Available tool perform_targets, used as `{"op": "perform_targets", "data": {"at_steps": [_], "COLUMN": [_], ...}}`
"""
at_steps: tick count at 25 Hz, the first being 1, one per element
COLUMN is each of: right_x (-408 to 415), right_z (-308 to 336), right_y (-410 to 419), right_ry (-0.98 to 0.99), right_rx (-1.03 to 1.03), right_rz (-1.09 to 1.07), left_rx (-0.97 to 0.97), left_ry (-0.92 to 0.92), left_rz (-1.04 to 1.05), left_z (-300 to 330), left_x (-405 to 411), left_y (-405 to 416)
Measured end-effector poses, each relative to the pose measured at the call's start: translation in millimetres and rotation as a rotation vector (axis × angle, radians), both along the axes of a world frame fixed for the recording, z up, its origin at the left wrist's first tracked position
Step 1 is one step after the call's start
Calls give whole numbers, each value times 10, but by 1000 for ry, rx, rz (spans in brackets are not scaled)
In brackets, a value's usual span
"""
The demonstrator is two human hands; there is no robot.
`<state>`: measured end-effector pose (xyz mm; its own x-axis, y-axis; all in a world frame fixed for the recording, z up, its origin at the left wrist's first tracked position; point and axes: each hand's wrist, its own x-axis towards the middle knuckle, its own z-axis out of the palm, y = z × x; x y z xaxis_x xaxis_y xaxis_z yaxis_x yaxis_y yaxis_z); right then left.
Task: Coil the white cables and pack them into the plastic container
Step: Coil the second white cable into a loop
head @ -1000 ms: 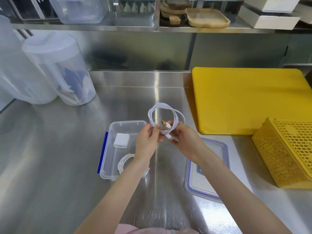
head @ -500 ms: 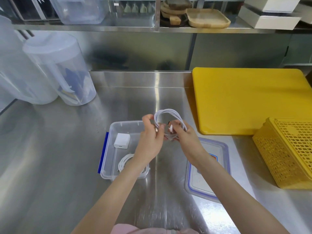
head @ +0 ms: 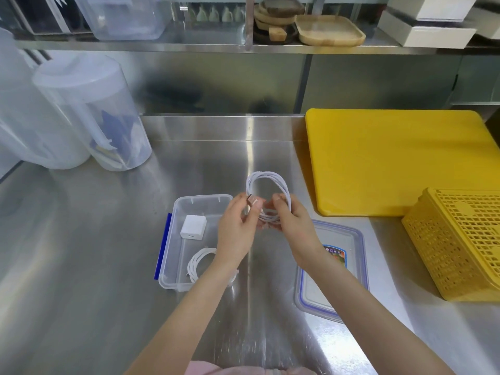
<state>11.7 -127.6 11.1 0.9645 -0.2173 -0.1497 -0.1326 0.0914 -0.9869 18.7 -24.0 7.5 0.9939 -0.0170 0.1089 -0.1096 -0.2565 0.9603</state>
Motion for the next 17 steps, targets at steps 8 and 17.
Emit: {"op": "perform_targets", "data": {"at_steps": [8, 17], "right_x": [-18, -50], "right_z": [-92, -191], "right_y": [-94, -176], "right_ry": [-27, 76], "right_rx": [-355, -425], "right_rz": [107, 218], "left_rx": [-32, -92], "left_ry": [4, 160], "left_rz": [95, -29], "left_z": [82, -81], "left_x": [86, 92], "left_y": [140, 323]}}
